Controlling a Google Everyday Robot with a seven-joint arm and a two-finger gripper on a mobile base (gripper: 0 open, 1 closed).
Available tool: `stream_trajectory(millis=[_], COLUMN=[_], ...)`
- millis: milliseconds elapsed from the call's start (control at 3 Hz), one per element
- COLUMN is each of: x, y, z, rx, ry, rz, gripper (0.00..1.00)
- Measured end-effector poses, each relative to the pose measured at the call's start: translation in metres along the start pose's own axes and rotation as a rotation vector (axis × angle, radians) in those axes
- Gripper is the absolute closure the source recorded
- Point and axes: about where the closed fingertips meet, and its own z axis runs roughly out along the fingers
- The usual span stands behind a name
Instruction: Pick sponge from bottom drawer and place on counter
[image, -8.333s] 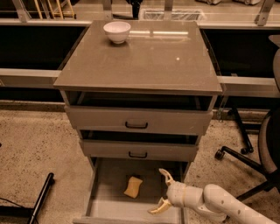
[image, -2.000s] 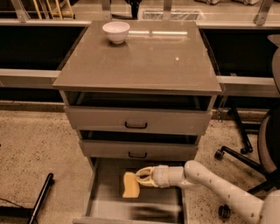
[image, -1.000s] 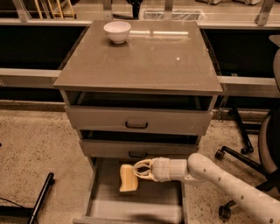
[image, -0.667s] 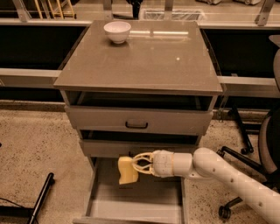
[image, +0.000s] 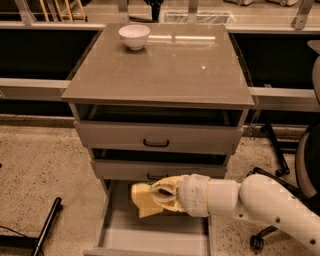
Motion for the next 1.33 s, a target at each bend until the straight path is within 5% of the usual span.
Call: stream_trajectory(millis=[333, 667, 1000, 1333], x=[-0.002, -0.019, -0.041, -0.036], y=[-0.006, -0.05, -0.102, -0.119], z=[0.0, 0.0, -0.025, -0.034], rx=[0.015, 0.118, 0.242, 0.267], ry=[-0.011, -0.084, -0.052, 0.103], rz=[-0.015, -0.114, -0.195, -0.213], gripper=[1.0, 1.0, 1.0, 1.0])
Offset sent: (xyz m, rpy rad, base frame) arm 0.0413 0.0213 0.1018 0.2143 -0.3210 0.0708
